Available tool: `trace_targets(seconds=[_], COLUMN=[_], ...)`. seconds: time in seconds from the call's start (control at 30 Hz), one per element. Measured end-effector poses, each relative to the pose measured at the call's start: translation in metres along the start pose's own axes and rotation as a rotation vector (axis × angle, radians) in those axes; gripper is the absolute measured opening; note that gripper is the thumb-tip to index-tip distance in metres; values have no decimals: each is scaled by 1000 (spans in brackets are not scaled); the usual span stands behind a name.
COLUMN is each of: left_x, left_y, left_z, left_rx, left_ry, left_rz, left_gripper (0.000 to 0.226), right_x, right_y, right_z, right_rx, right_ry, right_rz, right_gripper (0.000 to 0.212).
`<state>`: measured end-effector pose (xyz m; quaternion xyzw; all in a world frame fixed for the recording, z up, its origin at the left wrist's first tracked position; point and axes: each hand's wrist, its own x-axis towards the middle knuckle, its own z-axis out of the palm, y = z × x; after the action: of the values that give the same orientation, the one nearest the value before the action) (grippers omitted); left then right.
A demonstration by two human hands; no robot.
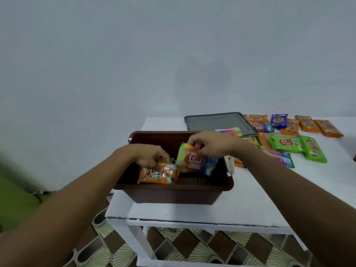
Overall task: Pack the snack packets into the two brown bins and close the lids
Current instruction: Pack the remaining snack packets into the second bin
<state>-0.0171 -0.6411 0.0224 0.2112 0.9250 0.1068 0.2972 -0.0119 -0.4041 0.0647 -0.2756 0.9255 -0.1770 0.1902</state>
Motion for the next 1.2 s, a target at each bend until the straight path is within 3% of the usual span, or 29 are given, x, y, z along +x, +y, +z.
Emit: trace_targets(seconds=[0.13, 0.37, 0.53, 0.77, 0.87, 0.97, 1.1, 1.2], left_x=[15, 15, 17, 18, 21, 25, 28, 30], left_y=[-8, -13, -14, -20, -22, -24, -26, -26], left_z=[18, 22, 24, 28, 25, 21, 24, 25], left_rx=[198, 285, 300, 205, 220, 324, 395, 406], left_ry=[-34, 64, -30, -21, 119, 273, 160, 179], left_rz=[-21, 17, -11, 14, 11, -3, -47, -36], left_gripper=[27, 37, 37, 31, 22, 29, 42, 42], right_x=[28, 42, 42, 43, 45, 46, 46, 45], right_y=[-2, 9, 10, 11, 13, 14, 13, 11], right_z=[37, 64, 69, 69, 67, 68, 69, 67], right_rx=[-207, -230, -294, -247, -234, -261, -294, -326], right_ry=[-225, -149, -254, -164, -21, 11, -41, -50], right_rz=[93, 81, 73, 103, 132, 148, 151, 152], right_gripper=[38, 38, 35, 23, 23, 30, 34, 33])
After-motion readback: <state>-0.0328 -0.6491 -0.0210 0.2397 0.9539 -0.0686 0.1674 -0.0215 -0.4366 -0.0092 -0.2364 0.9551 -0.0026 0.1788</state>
